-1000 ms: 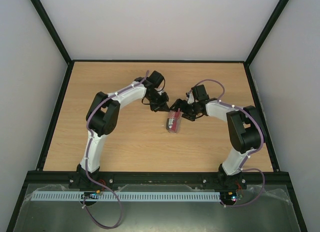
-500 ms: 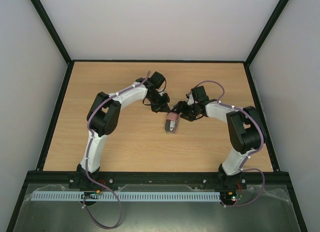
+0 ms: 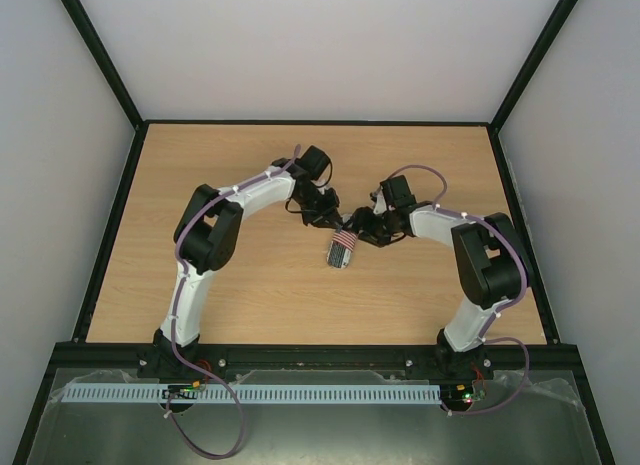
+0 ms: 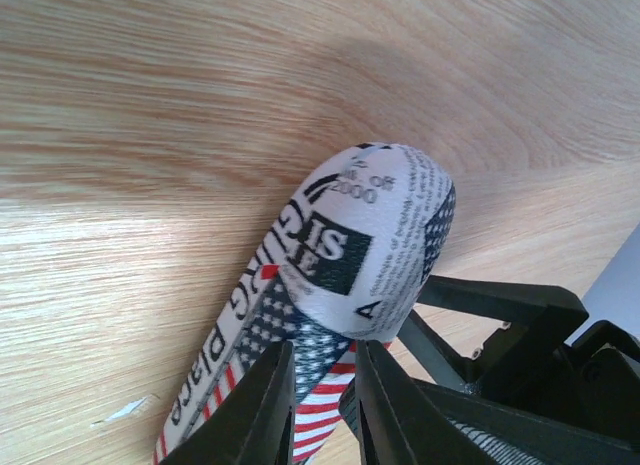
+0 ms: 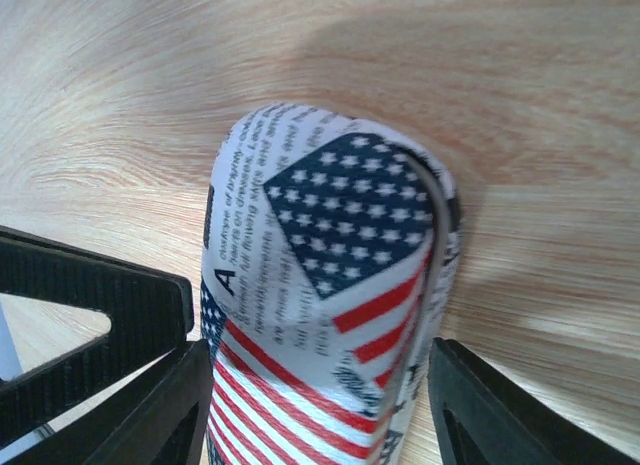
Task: Organize the sunglasses
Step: Close the sunglasses case at the center of the board.
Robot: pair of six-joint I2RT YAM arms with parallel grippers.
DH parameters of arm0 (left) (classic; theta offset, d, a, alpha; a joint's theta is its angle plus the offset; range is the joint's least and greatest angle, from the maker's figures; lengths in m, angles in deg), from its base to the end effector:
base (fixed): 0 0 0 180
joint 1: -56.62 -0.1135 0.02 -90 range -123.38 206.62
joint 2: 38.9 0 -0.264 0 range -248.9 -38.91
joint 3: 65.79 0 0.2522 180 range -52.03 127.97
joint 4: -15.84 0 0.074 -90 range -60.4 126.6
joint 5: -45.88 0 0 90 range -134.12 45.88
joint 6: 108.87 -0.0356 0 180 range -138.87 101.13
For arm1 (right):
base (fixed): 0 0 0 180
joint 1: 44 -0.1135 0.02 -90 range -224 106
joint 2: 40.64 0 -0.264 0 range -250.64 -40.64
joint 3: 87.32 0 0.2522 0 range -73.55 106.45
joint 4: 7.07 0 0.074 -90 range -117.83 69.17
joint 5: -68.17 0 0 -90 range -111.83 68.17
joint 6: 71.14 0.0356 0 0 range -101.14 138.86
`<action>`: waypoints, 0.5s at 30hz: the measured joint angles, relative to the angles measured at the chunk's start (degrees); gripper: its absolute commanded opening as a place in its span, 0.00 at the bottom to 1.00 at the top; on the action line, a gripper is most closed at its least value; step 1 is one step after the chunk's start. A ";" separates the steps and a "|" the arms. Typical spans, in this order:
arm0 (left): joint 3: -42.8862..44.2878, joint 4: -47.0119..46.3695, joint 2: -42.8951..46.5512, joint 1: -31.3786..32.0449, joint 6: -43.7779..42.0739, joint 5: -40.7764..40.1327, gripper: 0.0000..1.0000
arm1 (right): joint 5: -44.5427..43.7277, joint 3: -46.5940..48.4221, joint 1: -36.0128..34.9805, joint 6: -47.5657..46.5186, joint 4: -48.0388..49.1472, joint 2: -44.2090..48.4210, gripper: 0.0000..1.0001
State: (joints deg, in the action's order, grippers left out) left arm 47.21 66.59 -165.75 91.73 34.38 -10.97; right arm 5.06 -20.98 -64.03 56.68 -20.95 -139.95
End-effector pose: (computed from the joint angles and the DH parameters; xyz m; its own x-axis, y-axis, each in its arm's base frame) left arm 0.3714 -0.2849 0.1706 -0.9817 -0.1298 0.1392 -0.1892 0.7454 -0.6392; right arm 0.3201 0.1338 0.1596 -0.9070 0.2514 -0.3379 -0.0506 0.7314 0.6800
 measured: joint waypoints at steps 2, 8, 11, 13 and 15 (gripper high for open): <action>-0.35 -0.26 0.00 0.00 0.00 0.00 0.23 | 0.07 -0.33 -0.22 -0.11 -0.07 0.00 0.66; -1.86 -1.16 0.98 -0.90 -0.07 0.00 0.37 | 0.15 -0.17 -0.61 -0.35 -1.60 2.25 0.76; -2.71 -0.81 3.04 -1.95 -0.31 0.07 0.49 | -0.20 2.23 -0.61 -1.18 -4.81 4.83 0.79; -3.13 -0.17 5.20 -3.34 -0.76 0.04 0.59 | -1.20 5.29 -0.52 -1.88 -7.26 6.60 0.79; -4.09 0.15 8.20 -5.29 -1.22 0.02 0.75 | -2.62 8.63 -0.15 -2.36 -9.55 7.54 0.78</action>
State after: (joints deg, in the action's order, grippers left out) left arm 43.12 66.75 -157.56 86.44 33.16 -10.95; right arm 2.44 -12.34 -64.18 54.32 -30.50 -132.40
